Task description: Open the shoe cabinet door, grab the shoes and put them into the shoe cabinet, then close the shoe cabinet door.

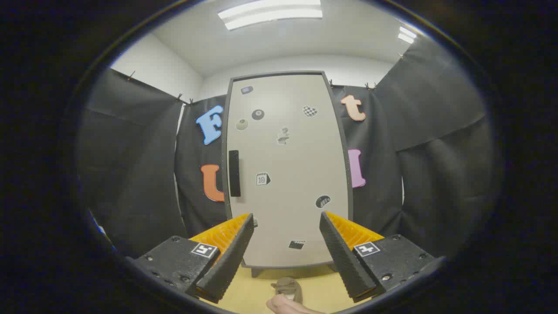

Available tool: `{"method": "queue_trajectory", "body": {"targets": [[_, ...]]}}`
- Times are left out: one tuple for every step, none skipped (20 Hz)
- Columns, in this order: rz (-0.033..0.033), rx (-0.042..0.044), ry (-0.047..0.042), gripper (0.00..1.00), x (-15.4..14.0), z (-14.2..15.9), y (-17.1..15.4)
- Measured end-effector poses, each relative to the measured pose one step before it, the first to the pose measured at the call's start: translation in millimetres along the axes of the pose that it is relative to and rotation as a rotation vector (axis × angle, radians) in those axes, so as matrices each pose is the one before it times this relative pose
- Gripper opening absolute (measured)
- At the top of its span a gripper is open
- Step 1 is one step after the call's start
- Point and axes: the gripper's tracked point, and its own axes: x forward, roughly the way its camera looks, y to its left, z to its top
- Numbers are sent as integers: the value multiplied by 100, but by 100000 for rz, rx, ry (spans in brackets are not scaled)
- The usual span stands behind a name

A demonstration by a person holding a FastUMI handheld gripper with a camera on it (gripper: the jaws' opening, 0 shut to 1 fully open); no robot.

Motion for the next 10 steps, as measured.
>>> {"method": "queue_trajectory", "body": {"targets": [[350, -774, 497, 99, -23, 200, 239], [217, -858, 159, 99, 3, 305, 177], [-216, -855, -52, 99, 6, 305, 24], [-369, -922, -174, 99, -170, 323, 132], [-258, -910, -255, 99, -166, 223, 118], [96, -649, -510, 99, -145, 306, 174], [119, -401, -703, 99, -54, 307, 226], [112, -273, -697, 99, -183, 349, 218], [77, -103, -776, 99, -141, 334, 157], [-61, 54, -704, 99, -93, 239, 90]]}}
